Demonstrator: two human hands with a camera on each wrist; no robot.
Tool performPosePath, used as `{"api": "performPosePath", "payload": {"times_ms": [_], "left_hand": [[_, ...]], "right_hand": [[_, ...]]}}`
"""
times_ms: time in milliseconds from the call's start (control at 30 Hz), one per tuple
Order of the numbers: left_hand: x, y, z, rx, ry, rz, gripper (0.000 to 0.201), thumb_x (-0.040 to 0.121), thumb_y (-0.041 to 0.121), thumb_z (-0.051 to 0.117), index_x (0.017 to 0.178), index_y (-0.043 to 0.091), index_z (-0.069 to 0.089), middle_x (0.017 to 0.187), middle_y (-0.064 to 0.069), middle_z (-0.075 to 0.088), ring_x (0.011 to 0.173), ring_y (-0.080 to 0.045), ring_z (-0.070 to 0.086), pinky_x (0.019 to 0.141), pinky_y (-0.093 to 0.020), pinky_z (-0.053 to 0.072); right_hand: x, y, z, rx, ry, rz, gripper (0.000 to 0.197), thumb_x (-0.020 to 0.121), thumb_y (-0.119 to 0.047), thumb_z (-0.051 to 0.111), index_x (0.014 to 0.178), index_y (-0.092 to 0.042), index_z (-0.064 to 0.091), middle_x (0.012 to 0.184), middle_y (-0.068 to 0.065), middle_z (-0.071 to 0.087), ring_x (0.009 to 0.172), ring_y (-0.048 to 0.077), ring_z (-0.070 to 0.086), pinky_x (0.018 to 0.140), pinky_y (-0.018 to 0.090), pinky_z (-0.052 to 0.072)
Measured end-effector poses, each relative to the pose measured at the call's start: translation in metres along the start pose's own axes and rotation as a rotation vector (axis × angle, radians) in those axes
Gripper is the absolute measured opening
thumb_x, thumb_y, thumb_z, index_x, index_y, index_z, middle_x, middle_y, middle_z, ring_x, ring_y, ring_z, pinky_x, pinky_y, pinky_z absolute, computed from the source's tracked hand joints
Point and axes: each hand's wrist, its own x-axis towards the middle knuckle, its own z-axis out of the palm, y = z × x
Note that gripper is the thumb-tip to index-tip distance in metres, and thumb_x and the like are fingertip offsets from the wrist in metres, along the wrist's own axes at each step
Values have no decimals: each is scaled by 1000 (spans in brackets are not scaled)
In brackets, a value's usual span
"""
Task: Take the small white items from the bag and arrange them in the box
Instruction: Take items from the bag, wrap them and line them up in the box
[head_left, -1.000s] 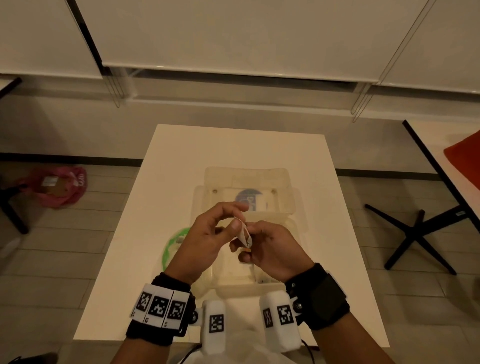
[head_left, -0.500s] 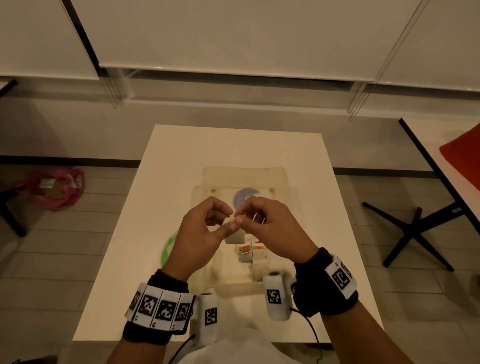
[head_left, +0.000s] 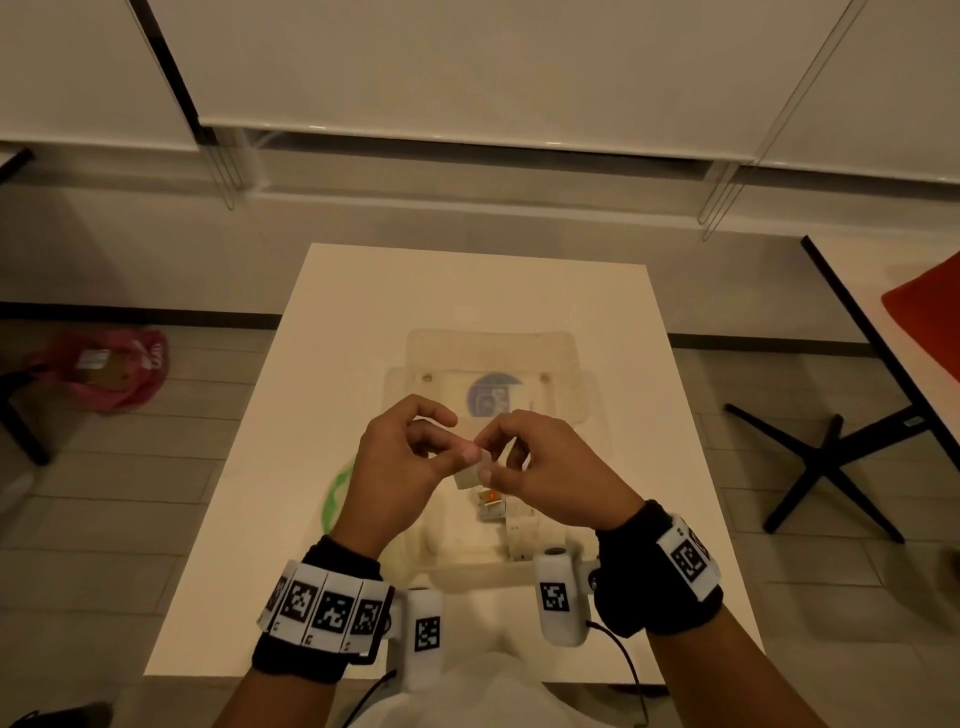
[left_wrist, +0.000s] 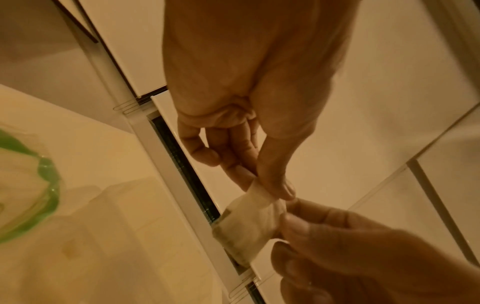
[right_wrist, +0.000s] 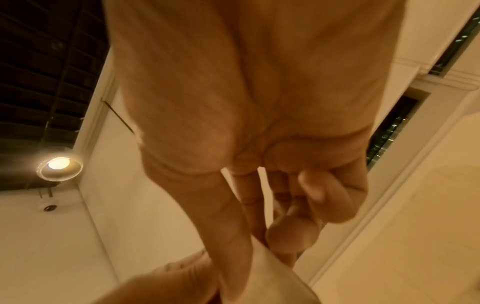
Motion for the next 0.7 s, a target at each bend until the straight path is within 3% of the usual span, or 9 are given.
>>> {"api": "performPosePath", "payload": {"times_ms": [133, 200, 267, 333, 467, 600, 700], "left_hand": [[0, 1, -2, -28, -24, -13, 34, 75, 18, 86, 103, 19, 66, 85, 0, 77, 77, -12, 69, 74, -33, 49], [-1, -2, -3, 51, -90, -13, 29, 76, 29, 85, 100, 25, 69, 95, 5, 74, 80, -6, 68, 66, -28, 47], [-1, -6, -3, 131, -116, -24, 16, 81, 26, 82, 93, 23, 73, 93, 7, 73, 65, 3, 62, 61, -29, 43], [1, -13, -2, 161, -107, -20, 7, 84, 19, 79, 87, 18, 74, 87, 6, 73, 57, 5, 58, 62, -27, 42], [5, -21, 2, 260, -99, 18, 7, 81, 18, 82, 82, 20, 74, 85, 7, 73, 81, -4, 66, 63, -6, 37], [6, -33, 2, 290, -56, -13, 22, 79, 28, 83, 98, 30, 72, 99, 12, 69, 84, -4, 66, 68, -10, 43], [4, -42, -15, 267, -32, -74, 23, 81, 29, 82, 101, 28, 71, 92, 8, 70, 74, -5, 65, 64, -14, 48]], "right_hand": [[4, 8, 7, -6, 50, -19, 7, 89, -21, 70, 83, -18, 68, 82, -5, 68, 71, 8, 63, 61, 15, 43], [6, 10, 8, 90, 95, 0, 8, 89, -22, 72, 83, -18, 68, 79, -4, 69, 71, 11, 64, 63, 20, 50], [6, 12, 8, 146, 110, 15, 7, 87, -21, 72, 83, -19, 68, 79, -3, 69, 70, 15, 65, 68, 30, 54], [6, 12, 6, 177, 119, 25, 5, 87, -20, 72, 86, -20, 68, 83, -5, 68, 70, 16, 66, 68, 33, 57], [10, 12, 2, 47, 163, -18, 5, 87, -22, 72, 85, -24, 68, 85, -10, 62, 73, 8, 59, 67, 18, 47], [23, 26, 5, -122, 136, -8, 2, 87, -20, 71, 87, -21, 69, 80, -13, 56, 69, 1, 49, 66, 13, 36], [41, 49, 12, -240, 20, 84, 5, 89, -19, 68, 92, -17, 71, 83, -9, 59, 74, 6, 51, 64, 16, 36]]}}
